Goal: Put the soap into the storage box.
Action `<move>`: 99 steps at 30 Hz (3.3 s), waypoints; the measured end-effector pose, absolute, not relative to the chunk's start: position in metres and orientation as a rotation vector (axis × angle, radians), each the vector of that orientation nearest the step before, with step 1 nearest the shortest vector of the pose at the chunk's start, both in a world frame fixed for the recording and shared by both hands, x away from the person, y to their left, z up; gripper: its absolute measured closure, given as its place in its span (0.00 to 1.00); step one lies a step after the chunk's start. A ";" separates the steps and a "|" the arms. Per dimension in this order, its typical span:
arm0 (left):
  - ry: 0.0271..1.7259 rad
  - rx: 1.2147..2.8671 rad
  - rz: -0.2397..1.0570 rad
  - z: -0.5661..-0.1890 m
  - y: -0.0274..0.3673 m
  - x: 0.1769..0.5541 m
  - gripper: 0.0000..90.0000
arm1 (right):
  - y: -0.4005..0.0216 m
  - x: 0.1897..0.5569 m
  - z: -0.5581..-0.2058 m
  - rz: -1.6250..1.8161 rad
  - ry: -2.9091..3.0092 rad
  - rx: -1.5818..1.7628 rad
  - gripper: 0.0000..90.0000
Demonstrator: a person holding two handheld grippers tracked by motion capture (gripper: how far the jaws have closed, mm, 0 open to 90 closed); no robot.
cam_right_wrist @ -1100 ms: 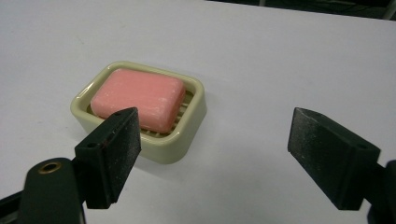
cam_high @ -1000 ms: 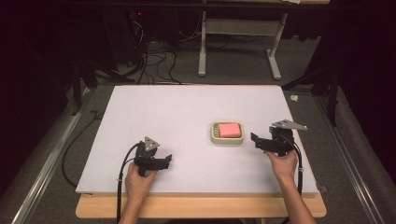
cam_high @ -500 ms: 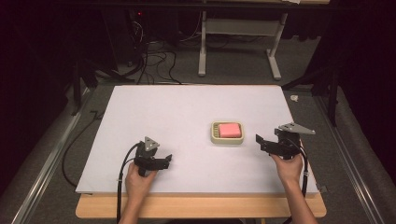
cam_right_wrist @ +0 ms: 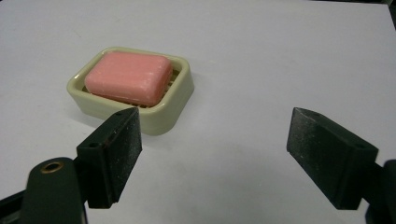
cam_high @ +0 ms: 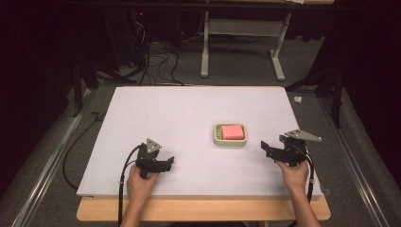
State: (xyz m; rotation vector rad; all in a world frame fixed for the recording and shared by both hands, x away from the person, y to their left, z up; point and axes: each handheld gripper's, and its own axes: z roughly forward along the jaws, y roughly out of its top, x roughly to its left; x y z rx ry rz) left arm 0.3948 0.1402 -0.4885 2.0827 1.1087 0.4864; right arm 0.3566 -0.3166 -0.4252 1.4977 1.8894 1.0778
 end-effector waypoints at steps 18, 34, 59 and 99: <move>1.109 2.083 0.486 -0.489 0.140 0.395 0.19 | -0.319 0.351 -0.440 1.073 1.899 1.528 0.22; 1.109 2.083 0.486 -0.489 0.140 0.395 0.19 | -0.315 0.349 -0.453 1.053 1.942 1.530 0.25; 1.109 2.083 0.486 -0.489 0.140 0.395 0.19 | -0.308 0.349 -0.469 0.958 1.996 1.536 0.26; 1.109 2.082 0.486 -0.489 0.140 0.395 0.19 | -0.297 0.357 -0.482 0.835 2.026 1.516 0.25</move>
